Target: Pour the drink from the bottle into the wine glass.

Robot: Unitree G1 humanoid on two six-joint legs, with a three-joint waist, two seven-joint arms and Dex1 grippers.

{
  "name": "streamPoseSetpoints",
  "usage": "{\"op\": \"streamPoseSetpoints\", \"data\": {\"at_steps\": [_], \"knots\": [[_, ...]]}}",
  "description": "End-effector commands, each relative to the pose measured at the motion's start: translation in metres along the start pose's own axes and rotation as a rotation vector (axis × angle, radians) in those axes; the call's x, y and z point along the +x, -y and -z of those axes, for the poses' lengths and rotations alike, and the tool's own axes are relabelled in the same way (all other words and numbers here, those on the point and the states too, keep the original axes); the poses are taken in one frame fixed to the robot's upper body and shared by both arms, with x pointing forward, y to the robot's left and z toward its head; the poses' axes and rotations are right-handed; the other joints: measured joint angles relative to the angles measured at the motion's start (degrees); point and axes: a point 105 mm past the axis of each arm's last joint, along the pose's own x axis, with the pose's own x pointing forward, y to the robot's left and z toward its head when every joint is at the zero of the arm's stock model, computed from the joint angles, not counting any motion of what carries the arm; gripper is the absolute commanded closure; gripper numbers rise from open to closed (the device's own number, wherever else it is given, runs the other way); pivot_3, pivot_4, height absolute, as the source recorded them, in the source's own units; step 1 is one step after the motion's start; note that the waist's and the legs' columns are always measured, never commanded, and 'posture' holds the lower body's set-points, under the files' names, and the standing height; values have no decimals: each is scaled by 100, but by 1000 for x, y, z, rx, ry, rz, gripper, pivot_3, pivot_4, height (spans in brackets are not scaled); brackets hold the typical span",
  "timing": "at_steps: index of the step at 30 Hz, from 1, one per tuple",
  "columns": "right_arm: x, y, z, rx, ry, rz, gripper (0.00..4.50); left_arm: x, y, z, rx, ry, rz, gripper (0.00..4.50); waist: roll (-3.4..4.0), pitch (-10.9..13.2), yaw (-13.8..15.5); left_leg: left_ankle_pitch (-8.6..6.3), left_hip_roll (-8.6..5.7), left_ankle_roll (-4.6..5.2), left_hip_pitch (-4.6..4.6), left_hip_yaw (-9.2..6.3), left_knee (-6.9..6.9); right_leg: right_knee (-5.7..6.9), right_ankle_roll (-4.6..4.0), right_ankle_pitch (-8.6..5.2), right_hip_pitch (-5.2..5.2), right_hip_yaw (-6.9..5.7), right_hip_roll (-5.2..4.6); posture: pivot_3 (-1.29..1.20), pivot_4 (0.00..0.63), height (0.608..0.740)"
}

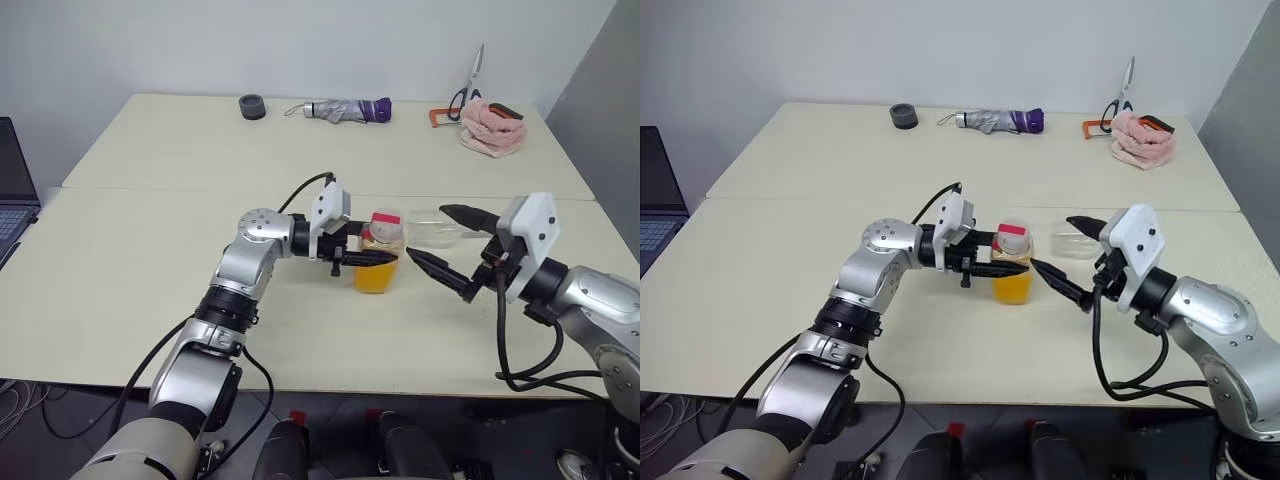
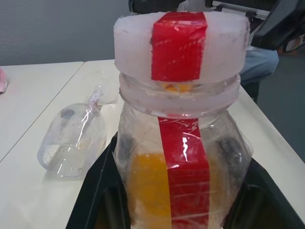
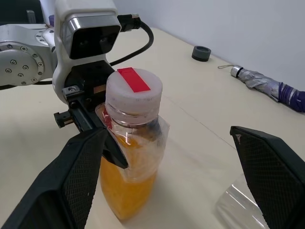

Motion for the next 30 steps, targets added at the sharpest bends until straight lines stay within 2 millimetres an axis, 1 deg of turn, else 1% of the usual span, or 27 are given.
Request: {"op": "streamPoseSetpoints", "data": {"at_steps": [1,7,11,15,19,23,30], "knots": [[-4,-5,-13,-28,39,-19,86,-2,-5,-19,71,40,-16,2732,0,0,-1,0,0,0,0,0,0,0,0,0,0,0,0,0,150,740],[0,-11,-25,7,100,-34,86,-3,-5,-19,70,39,-22,2732,0,0,-2,0,0,0,0,0,0,0,0,0,0,1,0,0,150,740],[6,-16,-28,44,117,-48,86,-3,-6,-19,71,41,-23,2732,0,0,0,0,1,0,0,0,0,1,0,0,0,0,0,0,150,740],[15,-15,-27,82,116,-43,86,-2,-6,-20,71,43,-18,2732,0,0,-1,0,1,0,0,-1,1,1,0,0,0,0,1,0,150,740],[25,-16,-27,117,113,-75,86,-1,-5,-20,72,43,-10,2732,0,0,-2,0,0,0,-1,0,1,1,0,0,0,0,0,0,150,740],[33,-18,-27,115,98,-119,86,0,-5,-20,74,44,-6,2732,0,0,-2,0,1,0,1,-1,1,2,0,0,0,-1,0,0,150,740],[45,-18,-22,106,84,-147,86,0,-4,-21,79,46,-5,2732,0,0,-1,0,1,0,0,-1,1,1,0,0,0,-1,0,0,150,740]]}}
